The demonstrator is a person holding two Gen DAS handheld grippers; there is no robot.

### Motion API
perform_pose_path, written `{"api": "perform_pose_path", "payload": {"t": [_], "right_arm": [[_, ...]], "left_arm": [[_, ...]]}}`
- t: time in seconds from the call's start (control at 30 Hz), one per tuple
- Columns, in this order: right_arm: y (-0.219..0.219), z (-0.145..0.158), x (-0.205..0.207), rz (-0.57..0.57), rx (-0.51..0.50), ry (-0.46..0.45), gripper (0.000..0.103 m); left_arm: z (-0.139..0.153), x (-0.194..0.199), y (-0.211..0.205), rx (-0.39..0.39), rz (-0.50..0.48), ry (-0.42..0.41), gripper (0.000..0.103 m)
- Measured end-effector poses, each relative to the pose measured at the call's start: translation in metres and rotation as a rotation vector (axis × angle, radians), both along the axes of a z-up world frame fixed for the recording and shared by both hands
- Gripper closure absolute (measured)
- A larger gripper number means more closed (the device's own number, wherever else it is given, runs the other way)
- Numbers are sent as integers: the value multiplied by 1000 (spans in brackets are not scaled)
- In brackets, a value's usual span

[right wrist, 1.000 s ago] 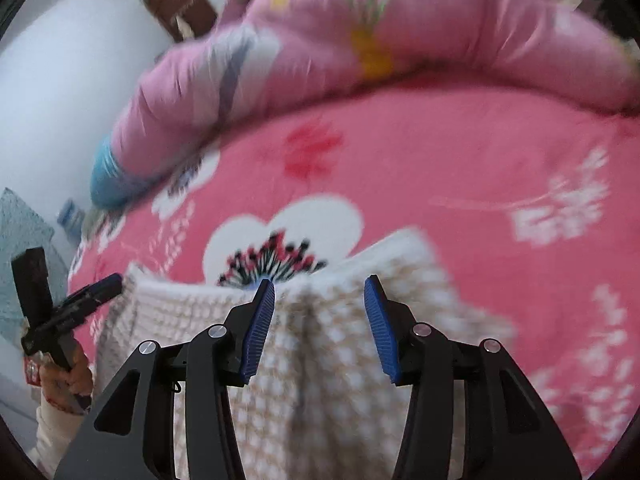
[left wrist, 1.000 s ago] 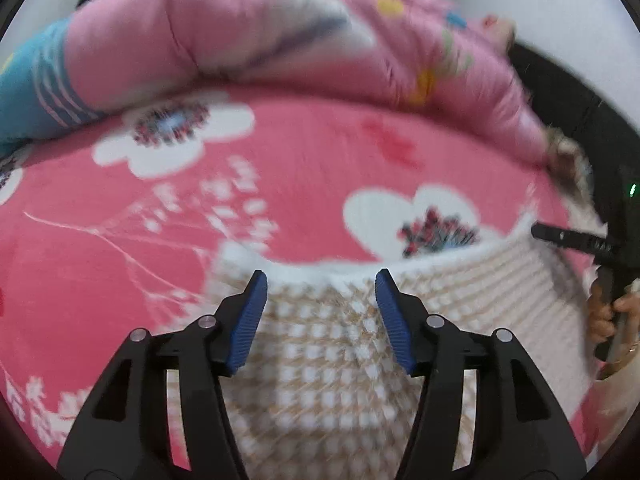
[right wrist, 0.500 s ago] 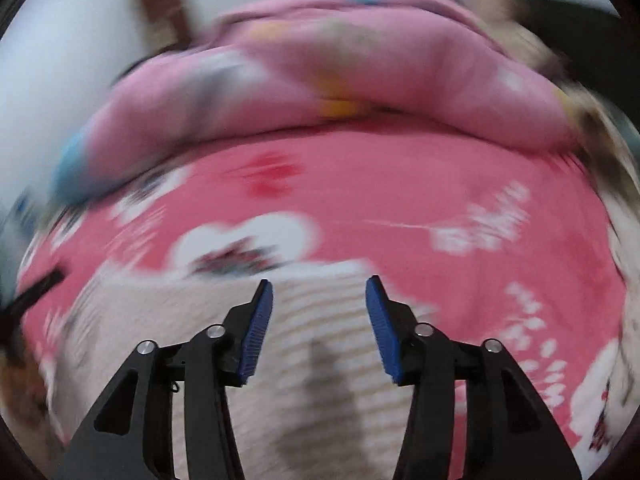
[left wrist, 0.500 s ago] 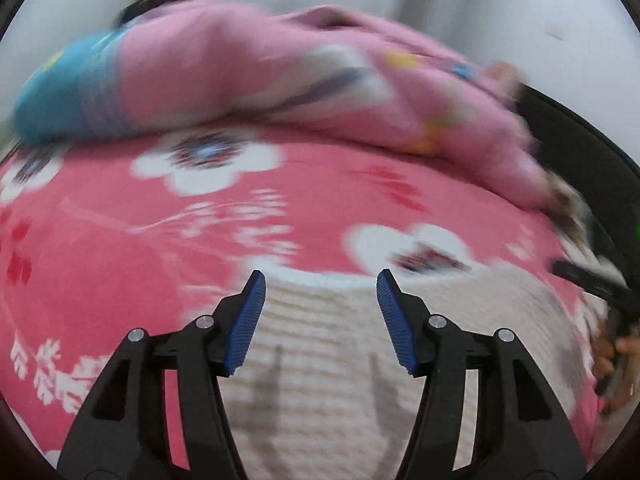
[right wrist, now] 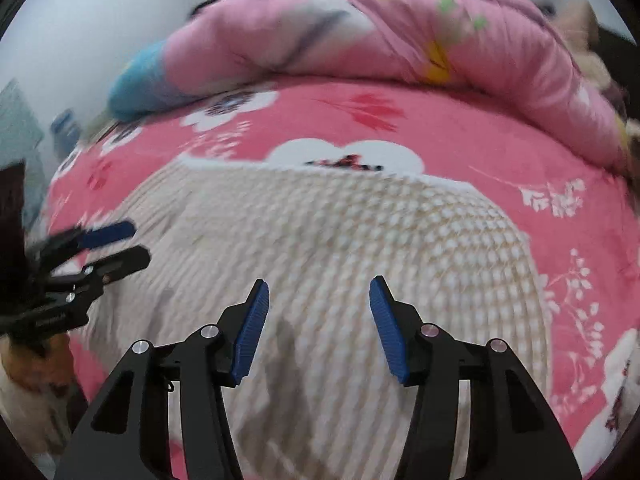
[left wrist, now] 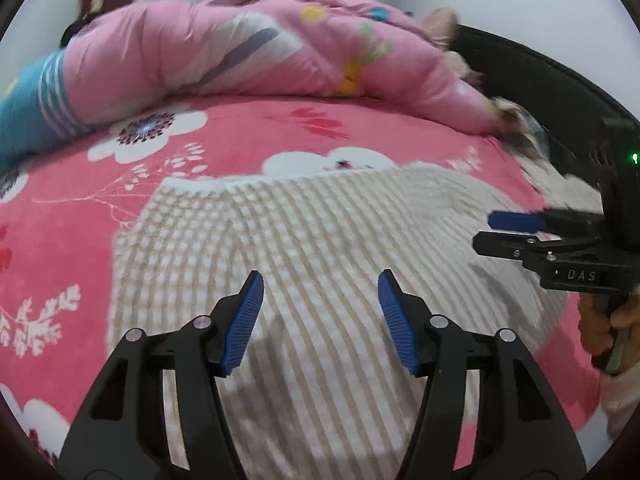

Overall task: Fold large clothes
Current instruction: 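Lay the hem down over the coat collar and open both tools, then pull both tools back from the folded coat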

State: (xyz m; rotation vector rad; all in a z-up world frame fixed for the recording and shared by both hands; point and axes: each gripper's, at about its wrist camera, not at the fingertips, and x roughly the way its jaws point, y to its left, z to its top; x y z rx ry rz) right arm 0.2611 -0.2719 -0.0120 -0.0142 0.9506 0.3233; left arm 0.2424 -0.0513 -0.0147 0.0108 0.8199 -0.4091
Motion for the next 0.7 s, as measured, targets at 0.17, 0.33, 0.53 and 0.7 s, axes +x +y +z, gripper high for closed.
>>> {"api": "perform_pose_path", "payload": {"t": [0.17,0.33,0.53,0.7], "right_arm": [[16,-57,-14,0,-81,56,42],[13,-16,-48,-15,-23,5,42],[44,-60,-79,30,-153,-18,37],[15,-22,-96,-41,-75,-28,37]], "left_arm": [[-56,-2,-13,110,43,74,44],[-19,-49,-6,23,41,-7,45],[-66,-70,-14,142,82,32,40],[-31,-96,7,42,124,-18,41]]}}
